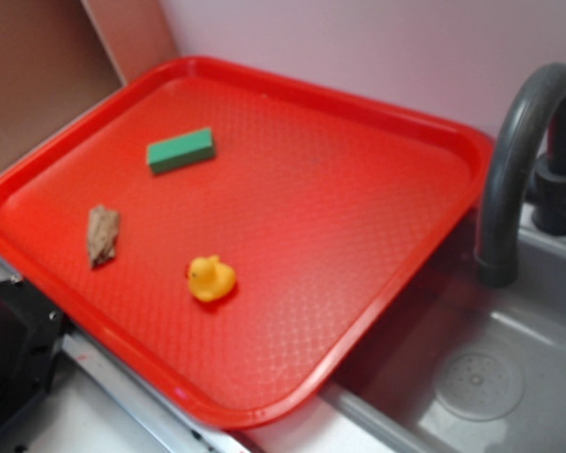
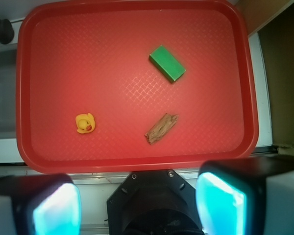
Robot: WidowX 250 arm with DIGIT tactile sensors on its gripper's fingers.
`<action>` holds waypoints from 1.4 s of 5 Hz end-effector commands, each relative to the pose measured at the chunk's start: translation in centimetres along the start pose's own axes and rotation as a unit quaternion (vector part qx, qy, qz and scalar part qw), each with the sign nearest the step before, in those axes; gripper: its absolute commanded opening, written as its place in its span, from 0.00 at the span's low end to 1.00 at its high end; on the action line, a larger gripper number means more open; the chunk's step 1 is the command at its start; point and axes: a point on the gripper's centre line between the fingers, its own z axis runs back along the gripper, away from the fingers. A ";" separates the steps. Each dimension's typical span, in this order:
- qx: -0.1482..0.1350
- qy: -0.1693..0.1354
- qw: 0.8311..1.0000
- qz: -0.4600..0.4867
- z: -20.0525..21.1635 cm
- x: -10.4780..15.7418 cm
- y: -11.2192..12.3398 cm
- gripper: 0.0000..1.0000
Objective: Grab the yellow duck.
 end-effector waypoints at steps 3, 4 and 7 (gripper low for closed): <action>-0.039 0.007 0.982 -0.187 -2.7 2.6 -2.3 1.00; -0.038 -0.006 0.954 -0.297 -4.6 3.3 -4.0 1.00; 0.035 0.028 0.933 -0.356 -10.5 3.1 -6.5 1.00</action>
